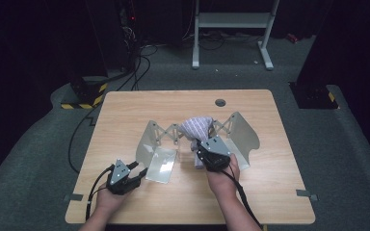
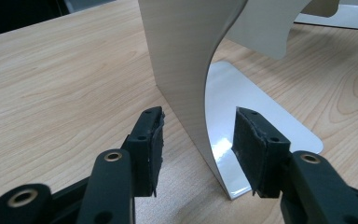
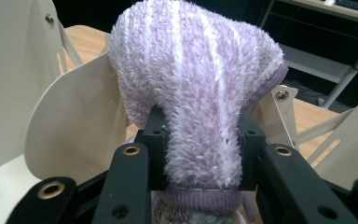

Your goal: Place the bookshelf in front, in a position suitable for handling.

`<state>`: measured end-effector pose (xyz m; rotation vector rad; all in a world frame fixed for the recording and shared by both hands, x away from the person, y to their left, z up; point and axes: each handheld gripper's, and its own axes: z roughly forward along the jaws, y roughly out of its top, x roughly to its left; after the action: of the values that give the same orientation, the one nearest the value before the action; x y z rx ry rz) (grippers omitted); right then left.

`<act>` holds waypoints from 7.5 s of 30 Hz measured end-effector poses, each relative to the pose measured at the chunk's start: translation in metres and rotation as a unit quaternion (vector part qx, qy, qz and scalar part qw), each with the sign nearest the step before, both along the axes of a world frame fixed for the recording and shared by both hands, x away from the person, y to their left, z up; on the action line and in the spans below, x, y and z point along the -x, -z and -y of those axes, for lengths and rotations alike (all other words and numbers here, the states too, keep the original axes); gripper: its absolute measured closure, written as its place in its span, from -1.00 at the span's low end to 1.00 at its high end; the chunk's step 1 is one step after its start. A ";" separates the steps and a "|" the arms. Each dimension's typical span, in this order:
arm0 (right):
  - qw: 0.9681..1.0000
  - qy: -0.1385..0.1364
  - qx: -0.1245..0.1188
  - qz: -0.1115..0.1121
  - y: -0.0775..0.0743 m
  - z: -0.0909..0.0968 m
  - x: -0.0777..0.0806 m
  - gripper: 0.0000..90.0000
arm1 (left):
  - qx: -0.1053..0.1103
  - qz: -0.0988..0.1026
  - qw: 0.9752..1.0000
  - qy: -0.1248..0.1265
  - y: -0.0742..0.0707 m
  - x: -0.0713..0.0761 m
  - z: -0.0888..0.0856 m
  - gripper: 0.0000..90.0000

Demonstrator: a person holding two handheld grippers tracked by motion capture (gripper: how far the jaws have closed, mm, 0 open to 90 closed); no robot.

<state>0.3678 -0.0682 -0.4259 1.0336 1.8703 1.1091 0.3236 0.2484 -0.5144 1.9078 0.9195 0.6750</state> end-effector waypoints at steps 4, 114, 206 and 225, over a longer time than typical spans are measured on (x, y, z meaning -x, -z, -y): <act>1.000 -0.001 0.010 -0.016 0.012 -0.003 -0.002 0.47 | 0.000 0.000 1.000 0.000 0.000 0.000 0.000 0.17; 0.987 -0.064 -0.021 -0.147 0.088 -0.030 0.012 0.46 | 0.008 0.011 1.000 -0.002 0.002 -0.005 0.018 0.74; 0.993 -0.092 0.019 -0.071 0.052 -0.032 -0.004 0.48 | -0.007 -0.011 1.000 -0.009 0.010 -0.013 0.024 0.61; 0.989 -0.097 0.022 -0.112 0.062 -0.034 -0.007 0.49 | -0.006 -0.012 1.000 -0.010 0.010 -0.013 0.024 0.61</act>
<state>0.3743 -0.0340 -0.4877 1.0000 2.2038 1.0919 0.3361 0.2240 -0.5241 1.9231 0.9537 0.6725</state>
